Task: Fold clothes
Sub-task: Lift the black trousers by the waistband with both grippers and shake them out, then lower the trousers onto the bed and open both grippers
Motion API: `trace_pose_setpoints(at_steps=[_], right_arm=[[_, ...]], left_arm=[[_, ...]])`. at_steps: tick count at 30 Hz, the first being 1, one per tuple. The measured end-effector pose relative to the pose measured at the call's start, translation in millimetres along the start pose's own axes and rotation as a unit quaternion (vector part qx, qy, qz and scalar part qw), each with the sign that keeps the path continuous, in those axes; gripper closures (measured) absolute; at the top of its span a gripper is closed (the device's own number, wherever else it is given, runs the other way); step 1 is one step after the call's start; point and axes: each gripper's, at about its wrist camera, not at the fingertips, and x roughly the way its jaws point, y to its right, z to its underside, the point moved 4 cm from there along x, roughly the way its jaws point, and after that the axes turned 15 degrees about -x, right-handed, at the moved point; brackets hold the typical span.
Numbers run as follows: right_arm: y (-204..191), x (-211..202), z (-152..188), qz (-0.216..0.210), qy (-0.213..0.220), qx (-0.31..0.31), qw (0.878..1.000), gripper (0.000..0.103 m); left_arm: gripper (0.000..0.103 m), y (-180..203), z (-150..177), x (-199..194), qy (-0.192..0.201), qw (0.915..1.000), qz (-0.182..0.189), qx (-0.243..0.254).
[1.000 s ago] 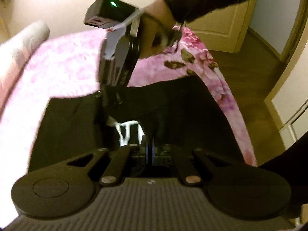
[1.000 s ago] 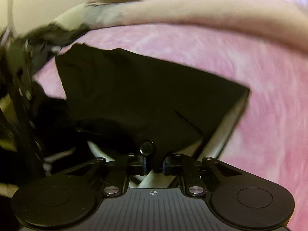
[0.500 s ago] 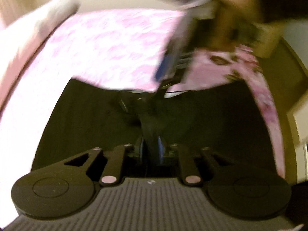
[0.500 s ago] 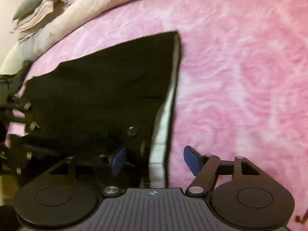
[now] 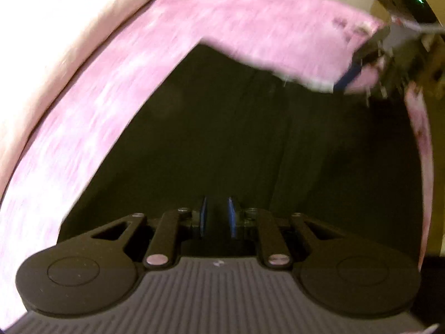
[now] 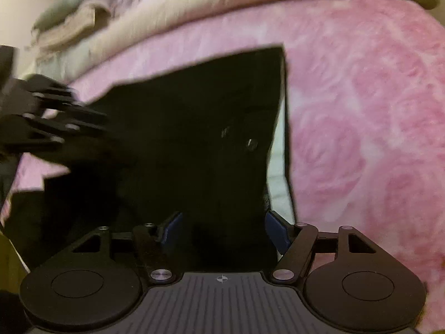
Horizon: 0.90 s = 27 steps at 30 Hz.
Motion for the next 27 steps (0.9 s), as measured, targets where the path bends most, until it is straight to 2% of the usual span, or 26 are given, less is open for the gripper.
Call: trace_pose_setpoints(at_steps=[1, 2, 3, 4, 7, 11, 15, 17, 19, 21, 24, 26, 27], right_arm=[[1, 6, 0, 0.001, -0.006, -0.002, 1.000, 0.034], [2, 10, -2, 0.011, -0.013, -0.011, 1.000, 0.042], [2, 13, -7, 0.030, -0.022, -0.026, 0.999, 0.055], [2, 14, -8, 0.045, -0.030, -0.036, 0.998, 0.073], [3, 9, -14, 0.069, -0.047, -0.038, 0.996, 0.074], [-24, 4, -31, 0.084, -0.032, -0.104, 0.990, 0.071], [-67, 13, -48, 0.054, -0.005, -0.161, 0.985, 0.071], [-83, 32, -52, 0.024, -0.018, -0.175, 0.984, 0.071], [-92, 56, -53, 0.019, -0.039, -0.192, 0.980, 0.071], [-88, 72, -56, 0.060, -0.043, -0.188, 0.979, 0.071], [-90, 74, -71, 0.122, -0.033, -0.161, 0.979, 0.071], [-98, 71, -82, 0.152, -0.025, -0.151, 0.976, 0.067], [-110, 68, -87, 0.156, -0.021, -0.159, 0.975, 0.061]], left_arm=[[0.090, -9, 14, -6, -0.010, 0.9998, -0.014, -0.008], [0.090, -17, 29, -12, -0.020, 0.9993, -0.025, -0.019], [0.090, -25, 43, -18, -0.030, 0.9984, -0.036, -0.031], [0.090, -31, 56, -23, -0.038, 0.9973, -0.045, -0.044], [0.090, -47, 94, -37, -0.062, 0.9925, -0.071, -0.078], [0.088, -57, 137, -49, -0.090, 0.9864, -0.083, -0.109], [0.086, -66, 172, -55, -0.108, 0.9824, -0.092, -0.122], [0.086, -72, 186, -57, -0.109, 0.9801, -0.096, -0.135], [0.085, -81, 200, -62, -0.107, 0.9782, -0.101, -0.147], [0.084, -92, 212, -71, -0.102, 0.9764, -0.109, -0.156], [0.079, -116, 231, -87, -0.091, 0.9726, -0.128, -0.171], [0.078, -137, 248, -99, -0.088, 0.9691, -0.145, -0.180], [0.078, -147, 257, -105, -0.087, 0.9672, -0.153, -0.183]])
